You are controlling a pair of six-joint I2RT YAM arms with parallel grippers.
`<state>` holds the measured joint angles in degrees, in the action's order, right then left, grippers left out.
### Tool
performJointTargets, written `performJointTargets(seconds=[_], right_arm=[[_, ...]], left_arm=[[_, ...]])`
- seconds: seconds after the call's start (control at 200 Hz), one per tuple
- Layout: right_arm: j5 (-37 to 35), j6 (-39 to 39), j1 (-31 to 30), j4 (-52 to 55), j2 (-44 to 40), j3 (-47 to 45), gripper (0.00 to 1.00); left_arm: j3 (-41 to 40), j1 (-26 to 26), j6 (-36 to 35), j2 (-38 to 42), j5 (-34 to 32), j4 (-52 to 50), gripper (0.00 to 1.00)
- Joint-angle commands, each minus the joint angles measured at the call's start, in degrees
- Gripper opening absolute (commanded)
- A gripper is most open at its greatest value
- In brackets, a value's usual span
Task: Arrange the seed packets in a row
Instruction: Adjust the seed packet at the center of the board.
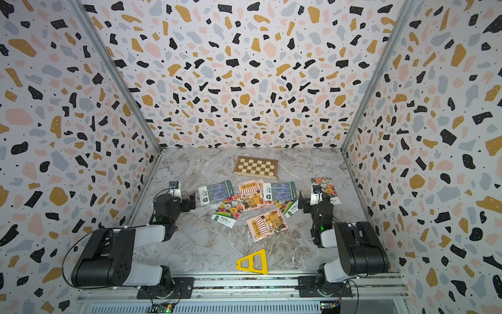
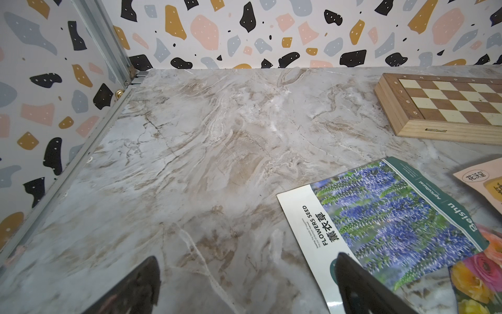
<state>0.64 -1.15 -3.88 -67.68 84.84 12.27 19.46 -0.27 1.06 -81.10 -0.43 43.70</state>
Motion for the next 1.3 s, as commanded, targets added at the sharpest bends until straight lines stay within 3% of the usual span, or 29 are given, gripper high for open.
performJointTargets(seconds=[0.0,0.095,0.26,0.39,0.491,0.561,0.701,0.806,0.976,1.106,1.296], right_arm=[[-1.3,0.1,-0.3,-0.6,-0.3,0.6,1.0],[-4.7,1.1,-0.6,9.6,-5.1,4.2,1.0],[-10.0,4.8,-0.9,30.4,-11.2,15.4,1.0],[-11.9,12.9,-1.4,46.8,-10.7,25.5,1.0],[-9.7,20.0,-1.5,59.1,-7.5,34.3,1.0],[-2.4,22.7,-1.4,65.1,-5.0,39.7,1.0],[15.9,23.7,-2.5,65.5,-3.1,42.9,1.0],[21.0,23.8,-6.6,64.0,-3.1,42.6,1.0],[25.5,25.6,-14.0,58.7,-3.5,40.1,1.0],[26.3,27.6,-18.5,55.3,-2.2,39.4,1.0],[26.2,28.5,-22.2,54.4,4.2,41.9,0.99]], left_arm=[[0.0,0.3,0.0,0.4,0.3,1.1,0.99],[0.2,0.3,1.1,2.4,-1.7,-0.3,0.99],[5.3,0.3,3.1,11.8,-5.8,-16.9,0.99],[8.8,0.3,12.0,16.6,-9.1,-26.5,0.99],[12.1,0.3,22.4,19.9,-7.5,-32.8,0.99],[16.3,0.3,27.0,21.4,-4.6,-39.7,0.99],[24.6,0.3,30.2,20.8,4.3,-49.1,0.99],[27.5,0.3,30.3,18.1,14.2,-50.8,0.99],[31.2,0.3,29.4,9.2,26.5,-52.5,0.99],[35.5,0.0,29.3,-0.5,31.7,-53.6,0.98],[45.0,-3.8,28.8,-15.1,30.9,-59.5,0.93]])
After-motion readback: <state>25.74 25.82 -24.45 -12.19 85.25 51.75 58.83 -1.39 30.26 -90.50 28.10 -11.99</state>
